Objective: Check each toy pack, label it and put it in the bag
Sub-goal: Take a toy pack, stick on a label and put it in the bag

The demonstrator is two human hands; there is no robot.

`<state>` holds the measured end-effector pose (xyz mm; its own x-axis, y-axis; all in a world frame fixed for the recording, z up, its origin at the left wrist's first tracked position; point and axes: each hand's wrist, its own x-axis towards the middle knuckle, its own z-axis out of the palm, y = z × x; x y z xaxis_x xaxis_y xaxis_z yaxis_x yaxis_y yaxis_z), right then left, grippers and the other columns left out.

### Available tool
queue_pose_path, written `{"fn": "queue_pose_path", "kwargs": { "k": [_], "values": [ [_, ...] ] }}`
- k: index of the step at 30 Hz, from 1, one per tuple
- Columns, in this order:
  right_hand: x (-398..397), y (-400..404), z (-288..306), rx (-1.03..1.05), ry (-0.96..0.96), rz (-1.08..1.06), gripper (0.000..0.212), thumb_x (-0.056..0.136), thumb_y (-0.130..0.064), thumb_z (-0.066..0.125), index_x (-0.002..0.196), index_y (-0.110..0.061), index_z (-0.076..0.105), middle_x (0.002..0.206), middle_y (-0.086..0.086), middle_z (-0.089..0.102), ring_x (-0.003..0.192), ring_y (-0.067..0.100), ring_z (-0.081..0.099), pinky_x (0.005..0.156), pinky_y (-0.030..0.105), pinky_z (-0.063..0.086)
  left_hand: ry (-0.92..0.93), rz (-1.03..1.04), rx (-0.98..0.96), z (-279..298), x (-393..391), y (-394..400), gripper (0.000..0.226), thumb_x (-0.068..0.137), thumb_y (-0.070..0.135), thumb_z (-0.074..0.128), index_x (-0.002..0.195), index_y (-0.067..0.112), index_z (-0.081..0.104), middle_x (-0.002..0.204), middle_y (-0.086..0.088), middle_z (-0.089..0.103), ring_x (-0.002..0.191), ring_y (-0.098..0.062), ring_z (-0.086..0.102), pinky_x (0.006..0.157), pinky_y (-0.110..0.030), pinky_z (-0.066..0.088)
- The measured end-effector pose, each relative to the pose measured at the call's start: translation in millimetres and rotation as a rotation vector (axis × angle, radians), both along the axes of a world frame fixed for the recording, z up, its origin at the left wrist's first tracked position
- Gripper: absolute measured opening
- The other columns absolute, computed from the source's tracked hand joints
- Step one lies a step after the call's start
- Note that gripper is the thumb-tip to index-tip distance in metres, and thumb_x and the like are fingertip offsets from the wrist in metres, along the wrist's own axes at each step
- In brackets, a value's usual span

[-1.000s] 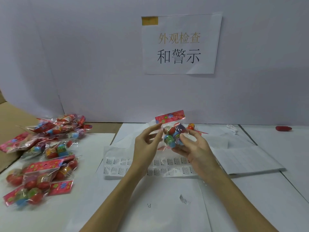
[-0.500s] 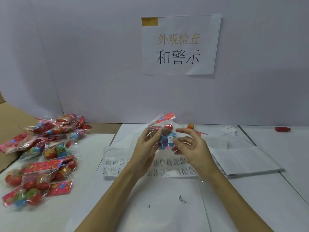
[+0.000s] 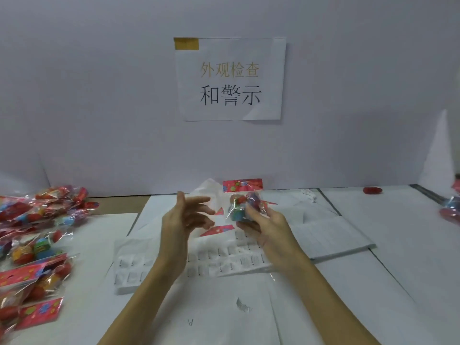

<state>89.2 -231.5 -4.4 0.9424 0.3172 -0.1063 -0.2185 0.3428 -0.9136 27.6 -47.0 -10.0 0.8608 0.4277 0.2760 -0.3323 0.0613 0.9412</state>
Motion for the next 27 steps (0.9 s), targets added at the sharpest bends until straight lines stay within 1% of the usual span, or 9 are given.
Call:
{"fn": "queue_pose_path", "kwargs": {
  "k": [4, 7, 9, 12, 15, 18, 20, 23, 27],
  "values": [
    [16.7, -49.5, 18.1, 0.484, 0.256, -0.091, 0.037, 0.102, -0.014, 0.063, 0.133, 0.006, 0.062, 0.124, 0.026, 0.07, 0.114, 0.037, 0.07, 0.071, 0.031, 0.064, -0.011, 0.041, -0.043, -7.2, 2.4, 10.3, 0.059, 0.109, 0.048, 0.04, 0.093, 0.004, 0.076, 0.076, -0.016, 0.069, 0.064, -0.028, 0.062, 0.059, -0.028, 0.056],
    [29.3, -115.9, 32.6, 1.086, -0.036, -0.322, 0.058, 0.101, -0.039, 0.062, 0.15, -0.011, 0.049, 0.141, 0.02, 0.062, 0.126, 0.033, 0.064, 0.089, 0.033, 0.059, -0.008, -0.006, -0.038, -7.7, 4.6, 11.3, 0.059, 0.106, 0.052, 0.043, 0.086, 0.007, 0.076, 0.071, -0.013, 0.067, 0.059, -0.024, 0.061, 0.054, -0.024, 0.054],
    [29.0, -150.1, 34.6, 1.203, -0.235, -0.429, 0.067, 0.092, -0.06, 0.063, 0.146, -0.026, 0.044, 0.144, 0.019, 0.061, 0.13, 0.033, 0.063, 0.098, 0.037, 0.055, 0.01, -0.047, -0.068, -8.0, 8.0, 11.1, 0.062, 0.104, 0.054, 0.043, 0.09, 0.001, 0.072, 0.066, -0.01, 0.064, 0.054, -0.019, 0.059, 0.049, -0.02, 0.05],
    [31.6, -145.9, 29.5, 0.848, -0.212, -0.415, 0.063, 0.098, -0.062, 0.056, 0.143, -0.019, 0.051, 0.133, 0.016, 0.069, 0.117, 0.026, 0.07, 0.093, 0.034, 0.052, 0.043, -0.059, -0.068, -8.1, 12.8, 9.1, 0.067, 0.102, 0.056, 0.041, 0.095, -0.006, 0.066, 0.062, -0.006, 0.062, 0.05, -0.017, 0.057, 0.046, -0.018, 0.047],
    [35.3, -97.6, 25.2, 0.41, -0.191, -0.315, 0.052, 0.101, -0.053, 0.054, 0.126, -0.009, 0.067, 0.103, 0.014, 0.077, 0.083, 0.021, 0.072, 0.073, 0.027, 0.055, 0.062, -0.036, -0.024, -9.6, 10.6, 7.7, 0.068, 0.098, 0.058, 0.044, 0.093, -0.006, 0.066, 0.062, -0.007, 0.063, 0.049, -0.017, 0.057, 0.046, -0.018, 0.047],
    [29.1, -47.9, 10.3, -0.024, -0.304, -0.112, 0.043, 0.108, -0.04, 0.051, 0.112, -0.002, 0.07, 0.085, 0.013, 0.076, 0.069, 0.021, 0.069, 0.061, 0.023, 0.051, 0.055, 0.069, 0.102, -11.0, 5.6, 7.8, 0.062, 0.103, 0.055, 0.045, 0.089, 0.0, 0.071, 0.066, -0.01, 0.066, 0.054, -0.02, 0.059, 0.053, -0.027, 0.052],
    [18.6, -22.9, -8.9, -0.321, -0.433, 0.056, 0.037, 0.109, -0.034, 0.052, 0.105, -0.003, 0.072, 0.084, 0.008, 0.077, 0.07, 0.018, 0.07, 0.063, 0.023, 0.053, 0.035, 0.161, 0.228, -8.5, -0.2, 3.8, 0.052, 0.108, 0.045, 0.043, 0.087, 0.008, 0.073, 0.07, -0.008, 0.068, 0.059, -0.022, 0.06, 0.058, -0.035, 0.051],
    [6.5, -2.6, -29.2, -0.702, -0.614, 0.21, 0.027, 0.105, -0.036, 0.059, 0.098, -0.017, 0.077, 0.093, -0.005, 0.078, 0.085, 0.009, 0.075, 0.081, 0.034, 0.061, 0.022, 0.325, 0.424, -6.1, -4.8, -1.1, 0.033, 0.111, 0.025, 0.047, 0.089, 0.017, 0.071, 0.076, 0.001, 0.068, 0.07, -0.018, 0.063, 0.065, -0.034, 0.051],
    [7.5, -6.5, -36.6, -0.843, -0.732, 0.193, 0.021, 0.103, -0.039, 0.062, 0.091, -0.031, 0.077, 0.092, -0.021, 0.074, 0.087, 0.0, 0.071, 0.08, 0.031, 0.058, 0.076, 0.473, 0.625, -12.0, 5.7, 4.6, 0.013, 0.105, 0.018, 0.056, 0.098, 0.017, 0.067, 0.099, 0.009, 0.062, 0.094, -0.016, 0.057, 0.077, -0.027, 0.048]
  ]
}}
